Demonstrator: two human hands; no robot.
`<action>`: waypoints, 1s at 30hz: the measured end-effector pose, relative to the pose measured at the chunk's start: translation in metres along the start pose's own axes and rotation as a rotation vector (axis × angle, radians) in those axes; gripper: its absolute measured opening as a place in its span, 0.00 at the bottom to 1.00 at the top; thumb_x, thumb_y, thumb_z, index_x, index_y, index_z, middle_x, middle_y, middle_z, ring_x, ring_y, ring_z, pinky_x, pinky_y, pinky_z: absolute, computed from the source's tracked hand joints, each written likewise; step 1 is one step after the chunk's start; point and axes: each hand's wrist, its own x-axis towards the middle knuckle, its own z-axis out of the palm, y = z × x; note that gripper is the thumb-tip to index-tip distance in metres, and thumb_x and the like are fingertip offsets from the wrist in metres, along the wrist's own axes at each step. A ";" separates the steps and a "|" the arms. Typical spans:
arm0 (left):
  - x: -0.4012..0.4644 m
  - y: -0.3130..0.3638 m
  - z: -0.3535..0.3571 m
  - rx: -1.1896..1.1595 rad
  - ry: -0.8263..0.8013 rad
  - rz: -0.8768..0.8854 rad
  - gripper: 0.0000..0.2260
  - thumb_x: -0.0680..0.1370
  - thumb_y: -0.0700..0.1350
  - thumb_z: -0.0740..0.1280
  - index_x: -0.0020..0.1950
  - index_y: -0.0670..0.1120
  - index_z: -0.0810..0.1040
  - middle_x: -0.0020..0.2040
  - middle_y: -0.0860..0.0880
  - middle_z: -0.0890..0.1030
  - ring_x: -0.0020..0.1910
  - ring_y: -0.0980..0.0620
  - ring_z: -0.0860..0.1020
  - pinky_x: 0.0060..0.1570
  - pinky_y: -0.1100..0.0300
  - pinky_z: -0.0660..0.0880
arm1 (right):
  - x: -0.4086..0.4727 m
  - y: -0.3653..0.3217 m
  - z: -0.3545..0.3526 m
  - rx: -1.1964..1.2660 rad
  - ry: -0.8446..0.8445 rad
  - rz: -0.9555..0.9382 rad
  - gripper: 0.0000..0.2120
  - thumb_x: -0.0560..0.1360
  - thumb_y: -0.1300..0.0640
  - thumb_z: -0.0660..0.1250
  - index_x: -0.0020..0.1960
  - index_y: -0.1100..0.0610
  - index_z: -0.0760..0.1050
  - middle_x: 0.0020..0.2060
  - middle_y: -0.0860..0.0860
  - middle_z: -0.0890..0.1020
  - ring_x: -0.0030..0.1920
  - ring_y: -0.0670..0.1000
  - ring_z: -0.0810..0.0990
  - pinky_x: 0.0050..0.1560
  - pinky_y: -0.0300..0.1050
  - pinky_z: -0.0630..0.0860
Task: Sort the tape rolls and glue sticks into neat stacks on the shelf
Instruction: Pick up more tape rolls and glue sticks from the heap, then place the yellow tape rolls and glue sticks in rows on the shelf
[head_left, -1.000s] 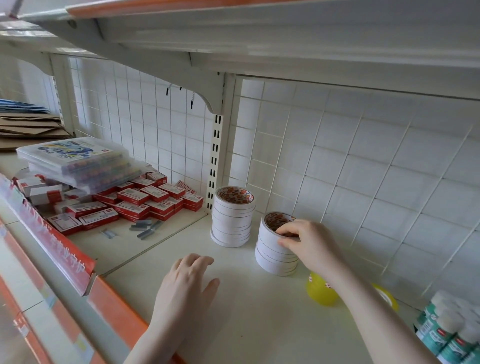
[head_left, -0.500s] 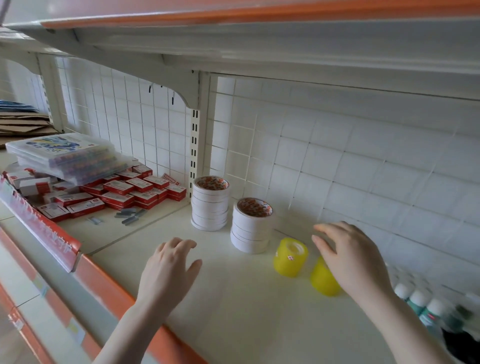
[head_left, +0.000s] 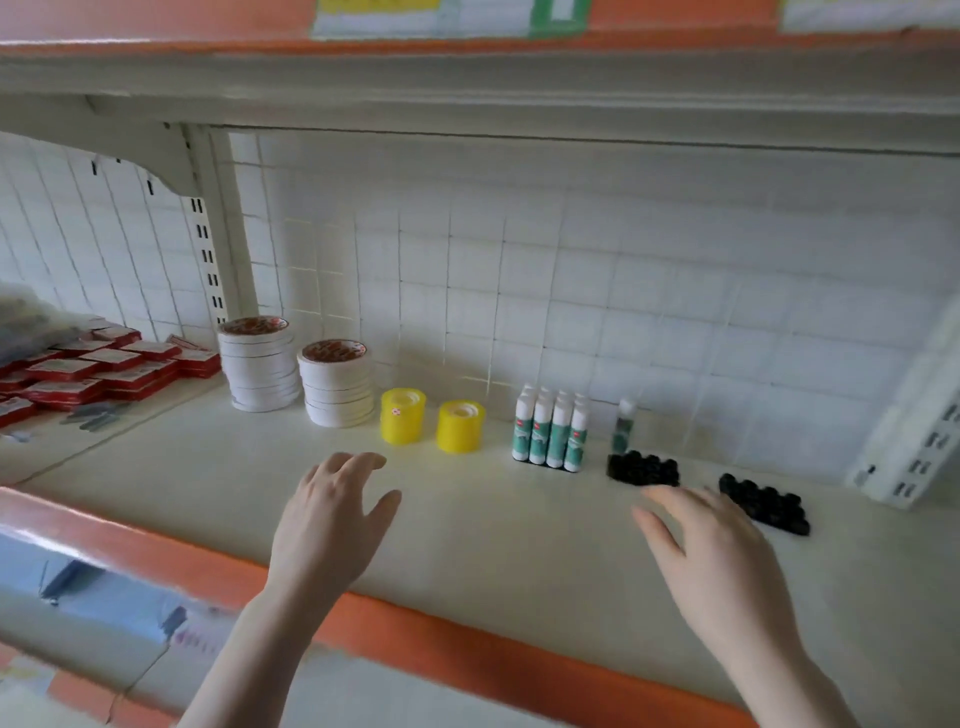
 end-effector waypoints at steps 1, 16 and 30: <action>-0.010 0.010 0.003 -0.021 -0.001 0.029 0.18 0.75 0.50 0.67 0.64 0.48 0.75 0.61 0.48 0.76 0.59 0.45 0.73 0.55 0.55 0.67 | -0.014 0.008 -0.010 -0.026 0.018 0.029 0.09 0.64 0.62 0.77 0.44 0.60 0.82 0.38 0.54 0.83 0.39 0.58 0.82 0.39 0.50 0.79; -0.128 0.175 0.034 -0.152 -0.159 0.208 0.16 0.74 0.47 0.70 0.60 0.45 0.78 0.59 0.44 0.77 0.53 0.40 0.76 0.51 0.51 0.69 | -0.128 0.136 -0.163 -0.223 0.147 0.259 0.08 0.65 0.63 0.77 0.42 0.61 0.81 0.35 0.57 0.81 0.35 0.60 0.80 0.37 0.51 0.78; -0.240 0.454 0.183 -0.270 -0.236 0.297 0.15 0.75 0.49 0.68 0.61 0.49 0.77 0.60 0.50 0.76 0.57 0.46 0.75 0.50 0.56 0.68 | -0.170 0.419 -0.293 -0.225 0.215 0.330 0.06 0.66 0.64 0.76 0.42 0.59 0.82 0.35 0.56 0.83 0.35 0.58 0.81 0.36 0.47 0.76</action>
